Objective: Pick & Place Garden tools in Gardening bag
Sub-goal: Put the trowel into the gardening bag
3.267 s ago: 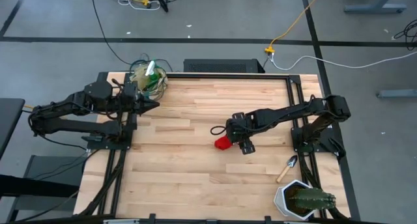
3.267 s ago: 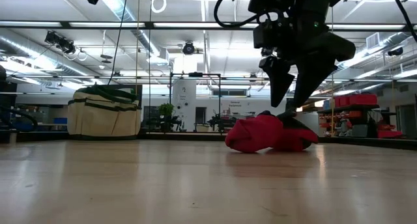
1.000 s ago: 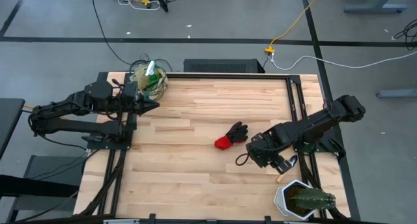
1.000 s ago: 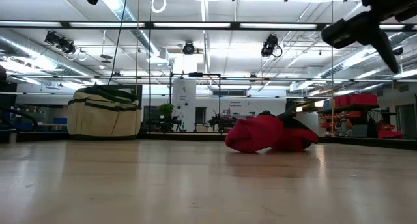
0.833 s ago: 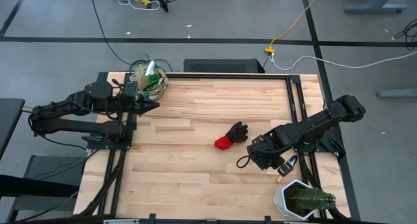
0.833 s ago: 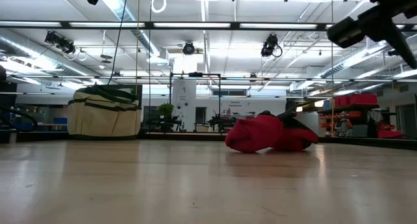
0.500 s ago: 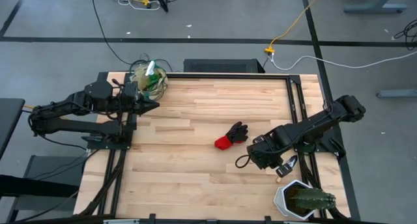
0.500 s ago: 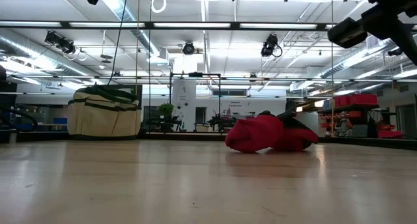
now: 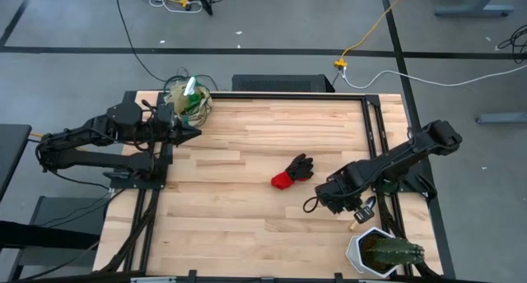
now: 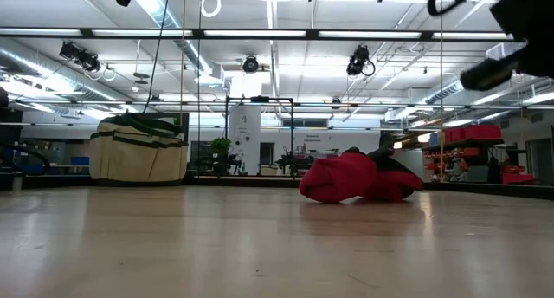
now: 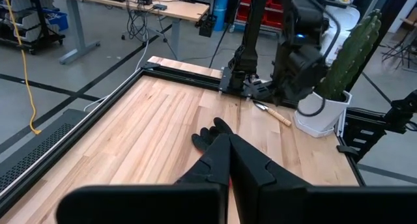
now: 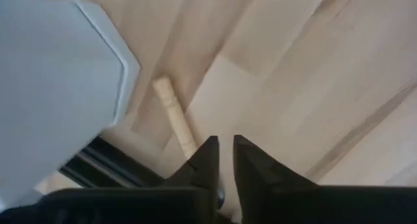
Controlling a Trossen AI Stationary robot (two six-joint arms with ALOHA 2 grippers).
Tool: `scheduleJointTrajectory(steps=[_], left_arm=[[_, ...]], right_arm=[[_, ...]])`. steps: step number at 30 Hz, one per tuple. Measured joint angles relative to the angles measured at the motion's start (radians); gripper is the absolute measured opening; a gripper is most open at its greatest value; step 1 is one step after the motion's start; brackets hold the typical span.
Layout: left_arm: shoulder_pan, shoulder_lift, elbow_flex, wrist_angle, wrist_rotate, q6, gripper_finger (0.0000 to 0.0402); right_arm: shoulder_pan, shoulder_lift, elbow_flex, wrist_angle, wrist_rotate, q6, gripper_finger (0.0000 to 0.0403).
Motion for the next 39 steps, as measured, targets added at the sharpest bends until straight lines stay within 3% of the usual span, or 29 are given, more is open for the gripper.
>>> scheduleJointTrajectory(steps=[5, 12, 17, 26, 39], left_arm=[[0.0, 0.0, 0.0, 0.0, 0.0, 0.001, 0.0005], [0.0, 0.0, 0.0, 0.0, 0.0, 0.002, 0.0011], [0.0, 0.0, 0.0, 0.0, 0.0, 0.002, 0.0004], [0.0, 0.0, 0.0, 0.0, 0.0, 0.002, 0.0006], [0.0, 0.0, 0.0, 0.0, 0.0, 0.001, 0.0004]], right_arm=[[0.0, 0.0, -0.075, -0.002, -0.074, -0.011, 0.0004], [0.0, 0.0, -0.178, -0.004, -0.108, -0.012, 0.0002], [0.002, 0.0, -0.243, 0.024, -0.192, -0.008, 0.0001], [0.023, 0.0, -0.264, 0.099, -0.236, 0.015, 0.0001], [0.089, -0.002, -0.338, 0.22, -0.298, 0.174, 0.0]])
